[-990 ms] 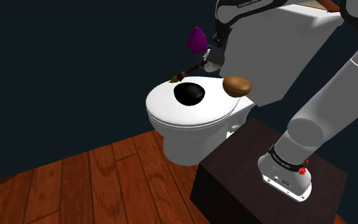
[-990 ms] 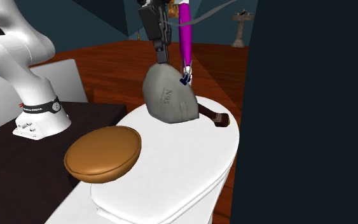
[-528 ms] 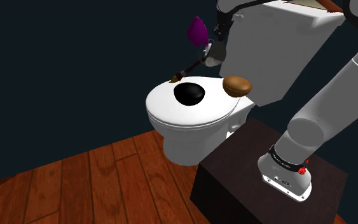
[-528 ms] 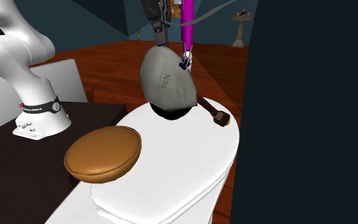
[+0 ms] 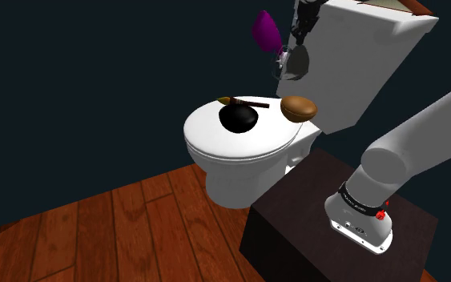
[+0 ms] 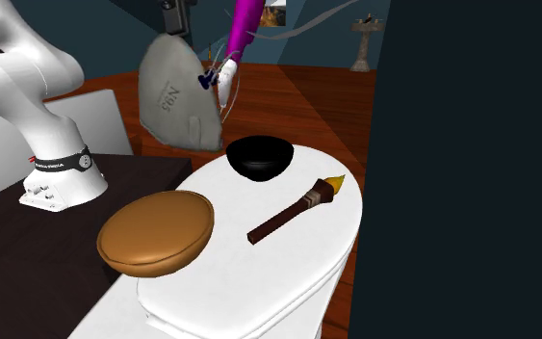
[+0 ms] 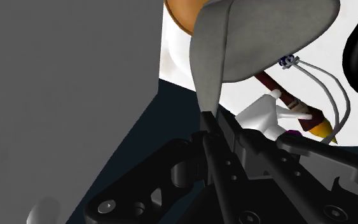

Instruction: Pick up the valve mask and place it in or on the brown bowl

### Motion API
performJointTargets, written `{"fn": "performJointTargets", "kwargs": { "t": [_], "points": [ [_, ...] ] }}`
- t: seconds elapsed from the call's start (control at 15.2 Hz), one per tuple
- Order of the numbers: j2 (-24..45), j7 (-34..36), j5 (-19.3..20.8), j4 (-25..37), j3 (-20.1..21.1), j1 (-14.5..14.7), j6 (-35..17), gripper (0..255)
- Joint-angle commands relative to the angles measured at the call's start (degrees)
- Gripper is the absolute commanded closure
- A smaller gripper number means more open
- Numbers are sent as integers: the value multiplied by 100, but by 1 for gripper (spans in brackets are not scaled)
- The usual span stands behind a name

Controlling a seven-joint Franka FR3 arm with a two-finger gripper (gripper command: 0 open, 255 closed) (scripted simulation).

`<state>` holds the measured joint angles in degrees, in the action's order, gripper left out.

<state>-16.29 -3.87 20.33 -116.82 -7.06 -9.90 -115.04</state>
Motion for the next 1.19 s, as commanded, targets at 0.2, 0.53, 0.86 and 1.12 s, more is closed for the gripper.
{"fn": "performJointTargets", "kwargs": {
  "t": [0.2, 0.53, 0.86, 1.12],
  "points": [
    [-780, -496, 33, -306, -239, -150, 333, 255],
    [-1379, -913, 104, -507, -458, -284, 611, 255],
    [-1440, -812, 171, -934, -492, -307, 256, 255],
    [-1467, -730, 229, -1256, -520, -327, -31, 255]
  ]
}}
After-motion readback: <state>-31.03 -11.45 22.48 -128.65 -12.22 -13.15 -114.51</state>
